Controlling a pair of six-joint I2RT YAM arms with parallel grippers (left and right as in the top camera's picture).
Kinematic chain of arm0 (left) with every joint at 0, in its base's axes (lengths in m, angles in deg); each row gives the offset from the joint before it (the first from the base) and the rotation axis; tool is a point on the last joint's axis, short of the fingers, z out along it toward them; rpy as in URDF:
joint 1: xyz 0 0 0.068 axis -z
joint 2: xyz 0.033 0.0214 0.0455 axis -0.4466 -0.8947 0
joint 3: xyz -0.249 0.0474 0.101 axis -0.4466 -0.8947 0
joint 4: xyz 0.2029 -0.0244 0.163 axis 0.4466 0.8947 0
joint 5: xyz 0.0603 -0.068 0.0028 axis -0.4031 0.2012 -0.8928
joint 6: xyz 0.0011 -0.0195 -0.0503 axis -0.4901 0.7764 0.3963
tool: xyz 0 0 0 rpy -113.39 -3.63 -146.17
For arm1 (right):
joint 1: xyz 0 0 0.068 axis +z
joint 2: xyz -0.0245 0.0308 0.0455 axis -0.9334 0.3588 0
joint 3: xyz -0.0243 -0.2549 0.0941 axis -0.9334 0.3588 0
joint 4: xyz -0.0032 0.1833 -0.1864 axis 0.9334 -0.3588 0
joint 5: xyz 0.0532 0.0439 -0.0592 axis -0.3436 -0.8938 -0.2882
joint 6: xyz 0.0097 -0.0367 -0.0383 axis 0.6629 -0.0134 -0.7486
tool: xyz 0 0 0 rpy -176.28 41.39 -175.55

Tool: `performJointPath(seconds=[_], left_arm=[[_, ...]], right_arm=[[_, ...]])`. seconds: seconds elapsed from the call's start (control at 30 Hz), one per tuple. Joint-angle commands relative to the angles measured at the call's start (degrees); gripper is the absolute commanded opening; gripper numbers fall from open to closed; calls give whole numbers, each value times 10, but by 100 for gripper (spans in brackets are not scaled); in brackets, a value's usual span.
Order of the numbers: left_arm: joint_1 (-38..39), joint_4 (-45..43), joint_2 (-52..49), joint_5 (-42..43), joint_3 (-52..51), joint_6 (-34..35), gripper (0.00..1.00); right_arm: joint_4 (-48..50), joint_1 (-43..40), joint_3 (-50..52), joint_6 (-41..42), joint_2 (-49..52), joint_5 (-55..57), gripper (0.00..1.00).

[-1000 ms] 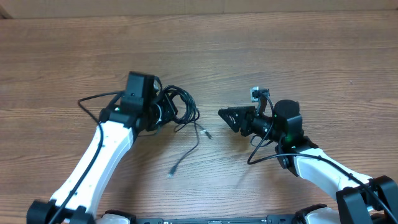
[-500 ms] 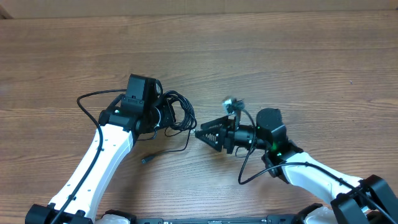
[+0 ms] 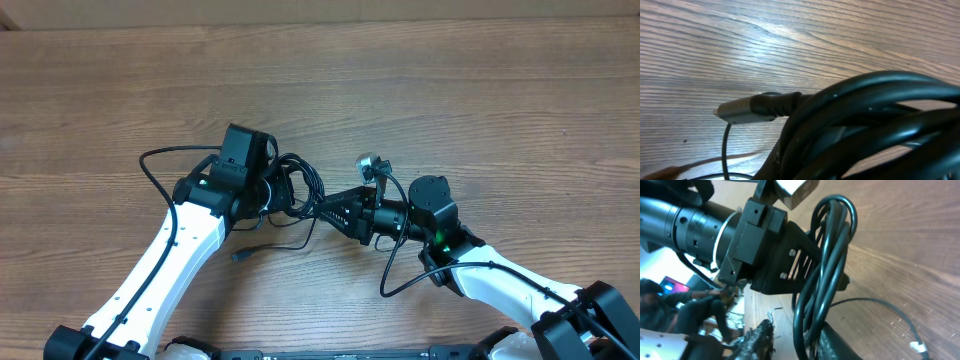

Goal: Untangle cables

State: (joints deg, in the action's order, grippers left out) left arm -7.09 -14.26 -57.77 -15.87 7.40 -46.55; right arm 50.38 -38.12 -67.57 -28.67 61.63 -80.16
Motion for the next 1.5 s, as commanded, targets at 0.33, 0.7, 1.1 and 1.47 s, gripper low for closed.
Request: performJointPath(seconds=[0.33, 0.7, 1.1, 1.47], left_arm=[[-2, -7, 1, -75, 0, 85, 4], [-2, 13, 1, -19, 0, -59, 4], [16, 10, 1, -20, 0, -54, 4], [27, -1, 1, -37, 0, -19, 4]], right_arm=[[4, 3, -16, 41, -5, -80, 6], [26, -36, -16, 14, -5, -35, 42], [2, -12, -16, 16, -5, -35, 43], [-17, 42, -16, 16, -5, -31, 41]])
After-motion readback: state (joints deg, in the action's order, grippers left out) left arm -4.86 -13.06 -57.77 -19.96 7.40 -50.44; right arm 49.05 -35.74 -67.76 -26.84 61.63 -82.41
